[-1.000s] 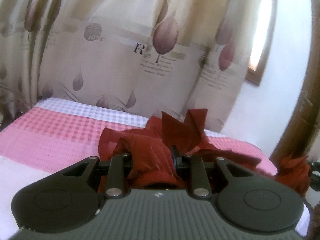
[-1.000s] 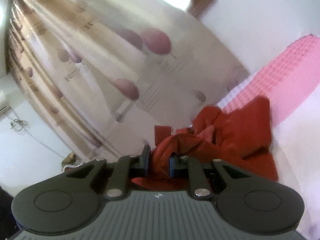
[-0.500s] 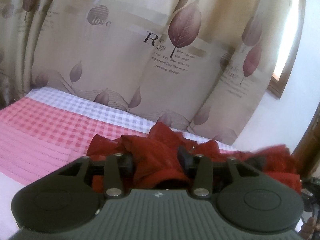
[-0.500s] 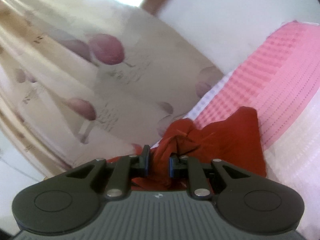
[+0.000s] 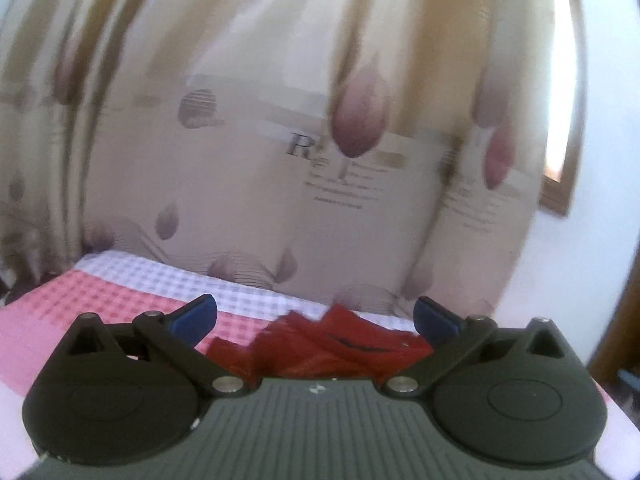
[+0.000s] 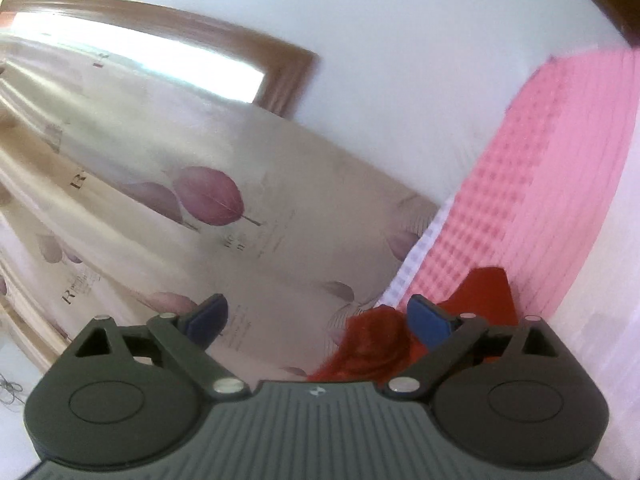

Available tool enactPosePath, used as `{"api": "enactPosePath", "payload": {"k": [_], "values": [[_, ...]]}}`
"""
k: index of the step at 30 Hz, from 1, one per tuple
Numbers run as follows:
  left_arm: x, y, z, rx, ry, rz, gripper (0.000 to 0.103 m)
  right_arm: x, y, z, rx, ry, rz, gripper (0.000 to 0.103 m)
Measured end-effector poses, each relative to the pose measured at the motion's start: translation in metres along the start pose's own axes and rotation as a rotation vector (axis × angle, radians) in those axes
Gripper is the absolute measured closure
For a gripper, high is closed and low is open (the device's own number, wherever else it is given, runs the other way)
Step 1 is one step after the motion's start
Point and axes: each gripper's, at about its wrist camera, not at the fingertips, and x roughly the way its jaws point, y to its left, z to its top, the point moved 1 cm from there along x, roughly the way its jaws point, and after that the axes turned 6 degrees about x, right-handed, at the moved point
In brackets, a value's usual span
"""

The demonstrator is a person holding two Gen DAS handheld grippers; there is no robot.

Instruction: Fold large clothes

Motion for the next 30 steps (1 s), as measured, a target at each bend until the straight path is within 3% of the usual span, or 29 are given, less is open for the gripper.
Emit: {"api": "enactPosePath", "payload": {"k": [3, 5, 7, 11, 13, 16, 19, 23, 26, 30], "values": [[-0.001, -0.024, 0.0, 0.081, 0.032, -0.108, 0.007, 0.005, 0.026, -0.012, -0.185, 0.076, 0.014, 0.006], [0.002, -0.046, -0.003, 0.167, 0.079, -0.197, 0.027, 0.018, 0.055, -0.036, -0.453, 0.145, -0.043, 0.014], [0.007, -0.07, -0.009, 0.268, 0.126, -0.262, 0.034, 0.034, 0.079, -0.068, -0.701, 0.237, -0.048, 0.048], [0.034, -0.099, -0.027, 0.447, 0.172, -0.218, 0.034, 0.073, 0.097, -0.126, -1.025, 0.393, -0.086, 0.063], [0.057, -0.093, -0.033, 0.447, 0.227, -0.2, 0.034, 0.092, 0.094, -0.139, -1.124, 0.415, -0.137, 0.063], [0.087, -0.07, -0.04, 0.389, 0.307, -0.146, 0.034, 0.116, 0.078, -0.134, -1.174, 0.435, -0.226, 0.064], [0.105, -0.051, -0.044, 0.327, 0.342, -0.119, 0.027, 0.132, 0.057, -0.118, -1.145, 0.453, -0.281, 0.066], [0.122, -0.032, -0.052, 0.258, 0.367, -0.088, 0.01, 0.138, 0.038, -0.111, -1.095, 0.482, -0.293, 0.066], [0.129, -0.022, -0.06, 0.196, 0.386, -0.087, 0.005, 0.144, 0.026, -0.105, -1.023, 0.502, -0.287, 0.066], [0.133, -0.024, -0.066, 0.208, 0.39, -0.064, 0.0, 0.148, 0.015, -0.102, -0.963, 0.513, -0.286, 0.066]]}}
